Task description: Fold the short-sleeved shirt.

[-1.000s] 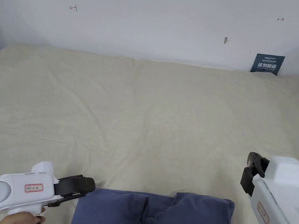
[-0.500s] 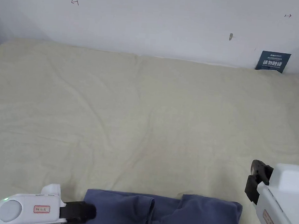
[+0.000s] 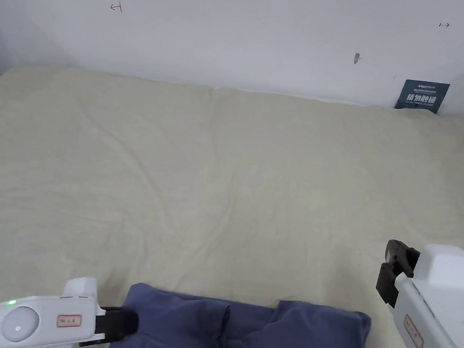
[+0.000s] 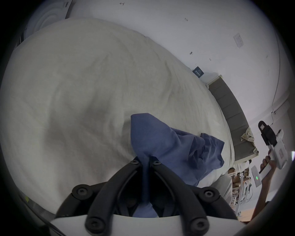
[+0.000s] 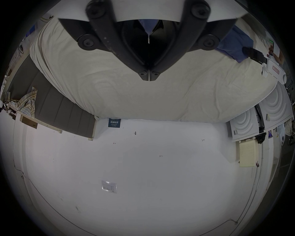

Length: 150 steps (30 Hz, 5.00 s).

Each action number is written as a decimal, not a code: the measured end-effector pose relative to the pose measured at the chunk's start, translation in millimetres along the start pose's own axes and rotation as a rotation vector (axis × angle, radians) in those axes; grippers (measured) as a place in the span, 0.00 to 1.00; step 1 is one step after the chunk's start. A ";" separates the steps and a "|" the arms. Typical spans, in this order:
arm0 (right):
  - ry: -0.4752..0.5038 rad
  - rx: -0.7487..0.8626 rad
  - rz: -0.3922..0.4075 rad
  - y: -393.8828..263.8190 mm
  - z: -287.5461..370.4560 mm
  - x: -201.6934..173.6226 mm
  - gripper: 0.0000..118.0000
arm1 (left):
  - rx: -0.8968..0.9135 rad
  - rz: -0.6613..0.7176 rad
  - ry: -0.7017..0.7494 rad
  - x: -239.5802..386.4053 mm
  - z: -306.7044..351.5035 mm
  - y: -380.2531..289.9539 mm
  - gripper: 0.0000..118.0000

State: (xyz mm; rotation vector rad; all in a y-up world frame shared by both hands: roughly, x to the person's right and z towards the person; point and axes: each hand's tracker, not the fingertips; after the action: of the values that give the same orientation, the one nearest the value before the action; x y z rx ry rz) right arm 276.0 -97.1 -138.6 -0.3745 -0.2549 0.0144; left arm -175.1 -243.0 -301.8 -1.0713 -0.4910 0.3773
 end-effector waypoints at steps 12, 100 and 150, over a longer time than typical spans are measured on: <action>0.028 0.023 -0.015 -0.7 3.9 6.0 0.01 | 0.124 -0.022 0.150 38.7 87.5 20.4 0.07; -0.026 0.051 -0.047 -0.8 35.9 43.0 0.01 | 0.495 -0.566 0.013 268.1 -35.3 -61.2 0.00; 0.188 -0.064 0.047 -100.7 -41.5 -78.3 0.01 | 0.888 -0.409 0.337 149.9 119.2 4.0 0.00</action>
State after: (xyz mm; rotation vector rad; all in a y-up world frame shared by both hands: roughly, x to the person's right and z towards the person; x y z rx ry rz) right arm 207.1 -210.6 -158.4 -0.4431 -0.0612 0.0172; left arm -116.6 -75.6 -229.3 -0.1485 -0.1847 0.0226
